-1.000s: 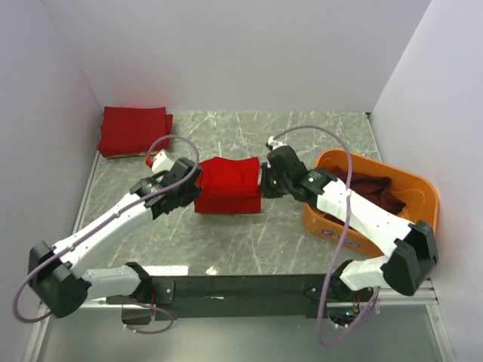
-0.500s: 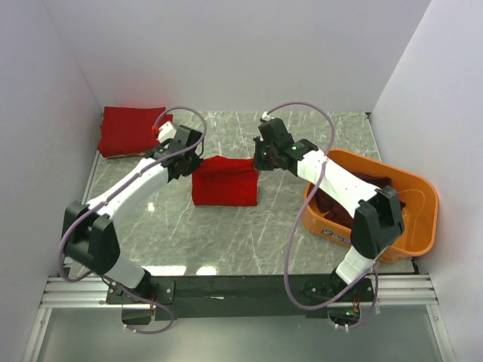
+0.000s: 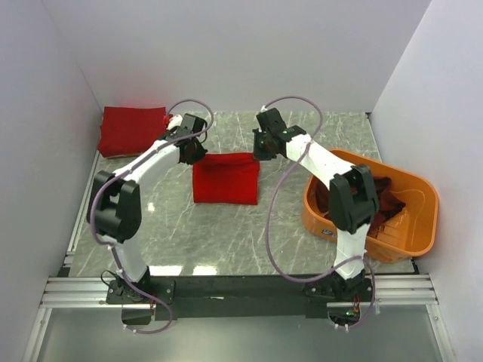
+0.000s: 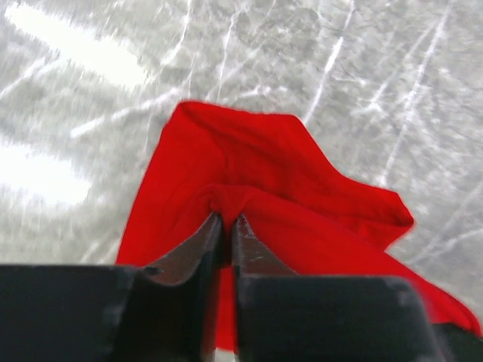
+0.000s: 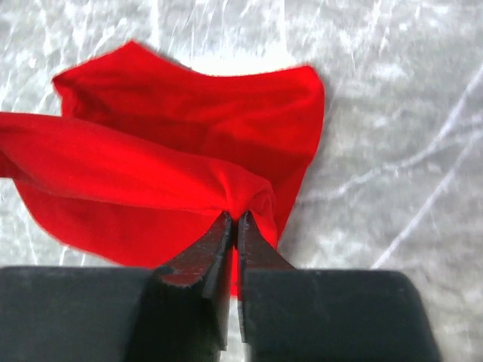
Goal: Fold and stack the t-shirts
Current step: Fold the tshirt, then neatly place the folded tshirt to the corner
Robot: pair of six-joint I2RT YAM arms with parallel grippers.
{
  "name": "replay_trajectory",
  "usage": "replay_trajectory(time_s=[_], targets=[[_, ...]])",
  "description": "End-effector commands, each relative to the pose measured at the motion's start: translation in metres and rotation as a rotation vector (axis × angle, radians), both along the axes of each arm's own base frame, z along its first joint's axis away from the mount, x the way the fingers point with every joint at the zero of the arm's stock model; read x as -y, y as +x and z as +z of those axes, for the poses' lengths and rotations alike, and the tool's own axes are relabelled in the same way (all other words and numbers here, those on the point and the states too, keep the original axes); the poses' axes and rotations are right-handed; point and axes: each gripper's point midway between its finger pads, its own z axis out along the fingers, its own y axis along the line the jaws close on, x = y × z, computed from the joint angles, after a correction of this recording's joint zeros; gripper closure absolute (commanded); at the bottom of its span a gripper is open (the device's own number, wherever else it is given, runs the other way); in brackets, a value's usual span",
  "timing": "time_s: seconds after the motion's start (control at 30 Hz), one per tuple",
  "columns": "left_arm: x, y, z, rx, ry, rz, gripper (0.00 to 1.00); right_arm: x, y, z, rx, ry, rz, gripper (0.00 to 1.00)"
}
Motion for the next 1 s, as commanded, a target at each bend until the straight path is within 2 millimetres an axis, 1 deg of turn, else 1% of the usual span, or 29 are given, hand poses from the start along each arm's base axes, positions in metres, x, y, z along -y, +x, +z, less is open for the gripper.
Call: replay_trajectory(time_s=[0.0,0.03,0.07,0.1,0.13,0.17,0.23,0.27,0.3,0.33,0.37,0.4,0.43,0.47,0.53,0.57,0.6,0.63,0.67,0.7,0.73,0.77,0.8,0.83,0.87,0.9,0.93,0.97], targets=[[-0.002,0.027,0.009,0.039,0.002,-0.038,0.8,0.005,0.026,0.007,0.021,-0.007,-0.007,0.79],[-0.001,0.034,0.007,0.035,0.003,-0.042,0.69,0.004,0.032,0.007,0.031,0.0,-0.003,0.59],[-0.001,0.035,0.006,0.02,0.012,-0.052,0.35,0.003,0.038,0.002,0.039,-0.005,0.014,0.15],[0.001,0.042,0.013,0.031,0.008,-0.056,0.21,-0.002,0.045,0.006,0.062,0.008,0.03,0.12],[0.001,0.044,0.009,0.018,0.012,-0.057,0.01,-0.003,0.047,0.006,0.059,0.009,0.045,0.12],[0.002,0.044,0.009,0.01,0.014,-0.067,0.01,-0.005,0.056,0.011,0.066,0.015,0.048,0.11],[0.006,0.042,0.012,0.012,-0.003,-0.088,0.01,-0.004,0.055,0.016,0.066,0.004,0.064,0.11],[0.008,0.043,0.014,0.026,-0.014,-0.097,0.0,-0.003,0.052,0.022,0.074,0.012,0.069,0.1],[0.006,0.036,0.012,0.022,-0.017,-0.1,0.01,-0.008,0.05,0.028,0.095,0.041,0.089,0.1],[0.006,0.032,0.012,0.025,-0.019,-0.109,0.01,-0.008,0.047,0.031,0.104,0.053,0.096,0.1],[0.005,0.029,0.01,0.023,-0.019,-0.11,0.01,-0.005,0.035,0.034,0.104,0.068,0.103,0.1],[0.002,0.021,0.0,0.007,-0.015,-0.111,0.01,-0.007,0.032,0.039,0.122,0.088,0.113,0.09],[0.003,0.016,0.003,0.015,-0.026,-0.125,0.01,-0.008,0.026,0.04,0.118,0.104,0.121,0.09],[0.003,0.012,-0.001,0.011,-0.03,-0.137,0.0,-0.004,0.015,0.039,0.108,0.108,0.124,0.09],[0.002,-0.001,-0.011,0.002,-0.033,-0.153,0.0,-0.005,0.003,0.039,0.099,0.14,0.134,0.09],[0.001,-0.005,-0.015,-0.004,-0.031,-0.163,0.01,-0.001,-0.012,0.036,0.087,0.15,0.14,0.08],[-0.002,-0.012,-0.023,-0.023,-0.023,-0.162,0.01,-0.002,-0.016,0.039,0.103,0.172,0.151,0.08],[-0.003,-0.011,-0.026,-0.014,-0.013,-0.174,0.0,-0.003,-0.027,0.051,0.123,0.2,0.17,0.08],[-0.002,-0.012,-0.028,-0.012,-0.012,-0.186,0.01,0.001,-0.04,0.036,0.095,0.195,0.175,0.08],[-0.003,-0.016,-0.037,-0.026,-0.006,-0.198,0.01,0.003,-0.045,0.036,0.108,0.199,0.176,0.08],[-0.002,-0.014,-0.039,-0.014,-0.002,-0.214,0.01,0.006,-0.051,0.035,0.113,0.198,0.177,0.08],[-0.001,-0.015,-0.043,-0.018,0.001,-0.22,0.01,0.013,-0.062,0.032,0.112,0.191,0.17,0.07],[-0.003,-0.015,-0.053,-0.038,0.009,-0.22,0.01,0.017,-0.066,0.032,0.117,0.19,0.165,0.07],[-0.002,-0.014,-0.057,-0.048,0.015,-0.229,0.0,0.02,-0.071,0.03,0.115,0.189,0.16,0.07],[-0.002,-0.015,-0.061,-0.063,0.02,-0.232,0.01,0.025,-0.081,0.03,0.12,0.19,0.16,0.07],[0.0,-0.013,-0.069,-0.08,0.019,-0.241,0.02,0.025,-0.085,0.031,0.133,0.196,0.166,0.07],[0.001,-0.012,-0.072,-0.087,0.022,-0.245,0.03,0.028,-0.088,0.036,0.155,0.196,0.166,0.07],[0.002,-0.011,-0.077,-0.1,0.023,-0.248,0.03,0.032,-0.092,0.029,0.143,0.187,0.159,0.07]])
